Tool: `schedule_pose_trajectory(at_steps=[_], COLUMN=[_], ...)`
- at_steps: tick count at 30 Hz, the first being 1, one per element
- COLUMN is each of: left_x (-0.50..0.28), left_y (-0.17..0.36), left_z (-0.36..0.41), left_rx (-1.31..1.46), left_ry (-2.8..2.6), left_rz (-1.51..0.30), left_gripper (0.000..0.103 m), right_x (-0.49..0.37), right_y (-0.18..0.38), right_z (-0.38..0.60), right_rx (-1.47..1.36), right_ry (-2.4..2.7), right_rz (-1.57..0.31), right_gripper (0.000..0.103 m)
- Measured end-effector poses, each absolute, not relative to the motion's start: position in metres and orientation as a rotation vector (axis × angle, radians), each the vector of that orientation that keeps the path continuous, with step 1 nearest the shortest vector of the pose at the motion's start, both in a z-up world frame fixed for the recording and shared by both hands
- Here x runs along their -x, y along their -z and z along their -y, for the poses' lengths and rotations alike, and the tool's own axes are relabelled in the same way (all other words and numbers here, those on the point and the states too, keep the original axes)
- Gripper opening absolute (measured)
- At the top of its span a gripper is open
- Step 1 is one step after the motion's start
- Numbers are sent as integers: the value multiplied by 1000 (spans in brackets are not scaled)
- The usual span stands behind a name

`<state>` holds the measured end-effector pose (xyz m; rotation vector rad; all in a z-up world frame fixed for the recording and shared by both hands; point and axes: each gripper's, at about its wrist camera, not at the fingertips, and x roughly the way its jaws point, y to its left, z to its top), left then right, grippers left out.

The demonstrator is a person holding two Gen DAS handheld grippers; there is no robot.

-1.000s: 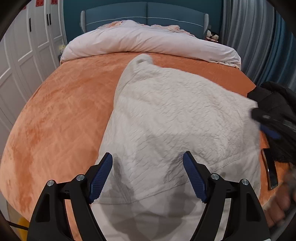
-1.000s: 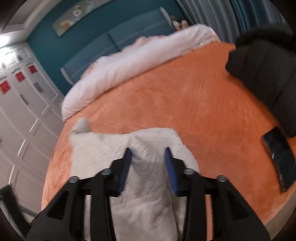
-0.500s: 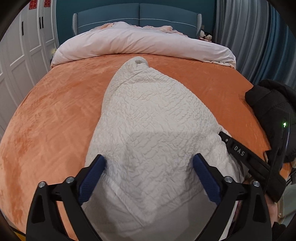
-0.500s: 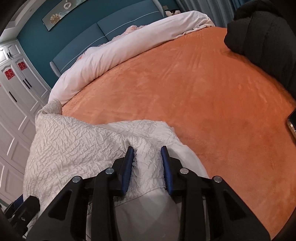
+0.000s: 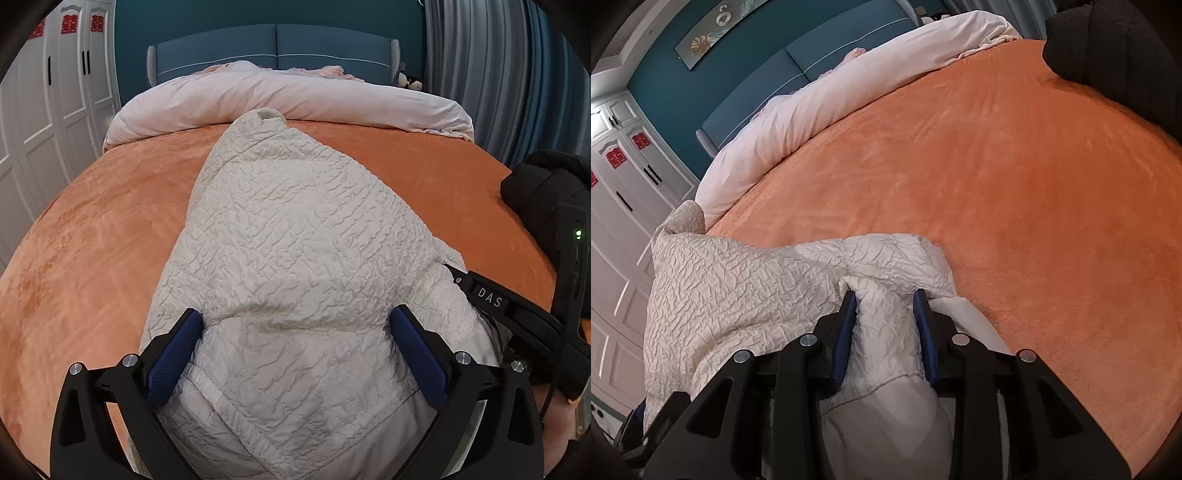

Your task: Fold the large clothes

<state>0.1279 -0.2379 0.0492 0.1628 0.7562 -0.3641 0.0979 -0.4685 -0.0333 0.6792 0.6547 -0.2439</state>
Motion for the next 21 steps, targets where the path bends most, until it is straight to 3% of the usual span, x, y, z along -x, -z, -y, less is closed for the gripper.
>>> schedule_pose_trajectory(at_steps=[14, 19, 21], left_x=[-134, -118, -97], left_y=[-50, -91, -108], left_z=[247, 215, 189], left_rx=[-207, -156, -102], left_ry=[334, 345, 370], left_rz=[-787, -851, -842], left_gripper=[98, 98, 98], right_x=[-99, -45, -5], right_y=[23, -36, -51], right_z=[461, 460, 452], right_rx=[-661, -729, -696], right_ry=[252, 172, 122], right_rz=[-693, -679, -694], right_gripper=[30, 40, 57])
